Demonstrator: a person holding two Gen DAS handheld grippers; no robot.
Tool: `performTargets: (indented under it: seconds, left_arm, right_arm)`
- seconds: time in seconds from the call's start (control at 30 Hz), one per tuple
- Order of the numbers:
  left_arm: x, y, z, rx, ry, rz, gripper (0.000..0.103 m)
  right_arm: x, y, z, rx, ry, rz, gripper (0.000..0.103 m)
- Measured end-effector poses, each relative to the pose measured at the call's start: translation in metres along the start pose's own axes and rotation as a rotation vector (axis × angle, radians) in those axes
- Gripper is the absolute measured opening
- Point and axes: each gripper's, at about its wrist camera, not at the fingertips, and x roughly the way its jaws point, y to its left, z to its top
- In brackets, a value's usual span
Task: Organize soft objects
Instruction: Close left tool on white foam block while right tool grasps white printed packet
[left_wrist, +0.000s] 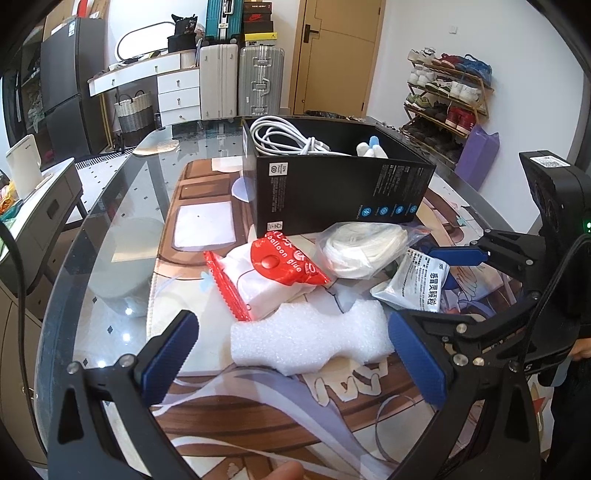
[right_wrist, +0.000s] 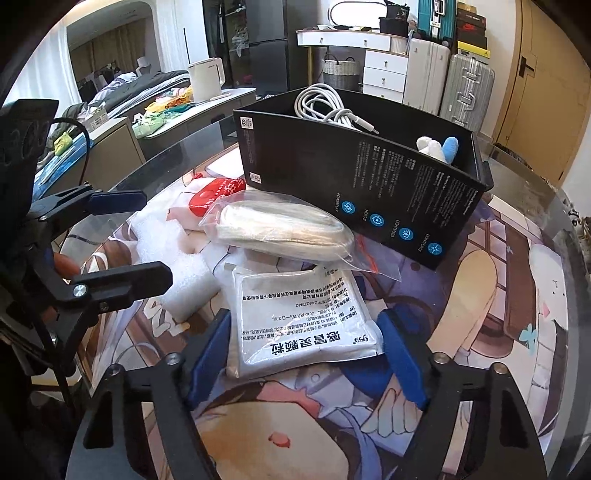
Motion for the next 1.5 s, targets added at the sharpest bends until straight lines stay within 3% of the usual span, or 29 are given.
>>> performTargets:
  seconds: [0.3, 1.07, 1.2, 1.3, 1.5]
  left_arm:
    - [0.001, -0.006, -0.003, 0.003, 0.004, 0.008, 0.103]
    - [0.016, -0.015, -0.009, 0.005, 0.072, 0.027, 0.103]
    - [0.016, -0.015, -0.009, 0.009, 0.072, 0.022, 0.100]
    - [0.014, -0.016, -0.009, 0.017, 0.067, 0.017, 0.092]
    - [0.011, -0.014, -0.010, 0.010, 0.053, 0.012, 0.090]
  right_arm:
    - [-0.008, -0.009, -0.005, -0.016, -0.012, 0.029, 0.068]
    - [-0.020, -0.017, -0.017, -0.062, -0.007, 0.062, 0.066]
    - [-0.019, -0.017, -0.017, -0.063, -0.011, 0.069, 0.066]
    - [-0.021, -0.017, -0.019, -0.066, -0.010, 0.071, 0.065]
    - [-0.021, -0.015, -0.019, -0.077, -0.009, 0.081, 0.061]
